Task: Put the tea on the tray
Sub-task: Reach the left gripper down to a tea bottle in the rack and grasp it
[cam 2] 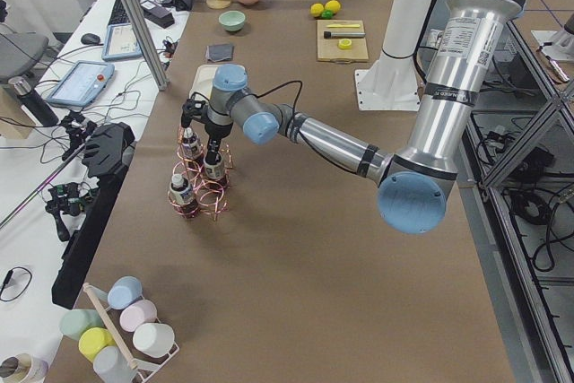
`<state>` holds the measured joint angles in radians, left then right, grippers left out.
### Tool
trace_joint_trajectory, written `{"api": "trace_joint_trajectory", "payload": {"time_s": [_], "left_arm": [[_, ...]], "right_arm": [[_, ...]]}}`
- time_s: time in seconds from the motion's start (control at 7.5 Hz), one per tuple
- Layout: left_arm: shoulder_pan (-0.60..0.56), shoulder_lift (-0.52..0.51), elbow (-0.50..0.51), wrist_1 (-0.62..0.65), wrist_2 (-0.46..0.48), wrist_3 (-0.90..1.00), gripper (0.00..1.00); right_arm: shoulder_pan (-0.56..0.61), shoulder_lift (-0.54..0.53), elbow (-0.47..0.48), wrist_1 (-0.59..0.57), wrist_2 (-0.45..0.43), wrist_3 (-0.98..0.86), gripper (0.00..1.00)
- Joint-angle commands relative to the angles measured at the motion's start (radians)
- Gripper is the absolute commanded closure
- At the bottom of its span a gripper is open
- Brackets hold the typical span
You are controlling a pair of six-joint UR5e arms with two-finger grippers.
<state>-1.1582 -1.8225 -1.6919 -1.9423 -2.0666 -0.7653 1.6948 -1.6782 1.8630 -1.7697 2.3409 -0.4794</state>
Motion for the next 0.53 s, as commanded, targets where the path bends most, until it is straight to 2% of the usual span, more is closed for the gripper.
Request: {"api": "trace_joint_trajectory", "payload": {"time_s": [0.0, 0.13, 0.27, 0.4], "left_arm": [[0.0, -0.001, 0.005, -0.004, 0.0, -0.002, 0.65], [0.0, 0.002, 0.0, -0.003, 0.0, -0.012, 0.95], [0.0, 0.002, -0.003, -0.003, 0.002, -0.012, 1.0], [-0.001, 0.005, -0.011, 0.0, 0.0, -0.006, 1.0]], "right_arm": [[0.005, -0.006, 0.001, 0.015, 0.002, 0.001, 0.0], [0.005, -0.008, 0.004, 0.015, 0.009, 0.001, 0.0], [0.008, -0.008, 0.005, 0.015, 0.014, 0.001, 0.0], [0.009, -0.008, 0.007, 0.015, 0.014, 0.001, 0.0]]}}
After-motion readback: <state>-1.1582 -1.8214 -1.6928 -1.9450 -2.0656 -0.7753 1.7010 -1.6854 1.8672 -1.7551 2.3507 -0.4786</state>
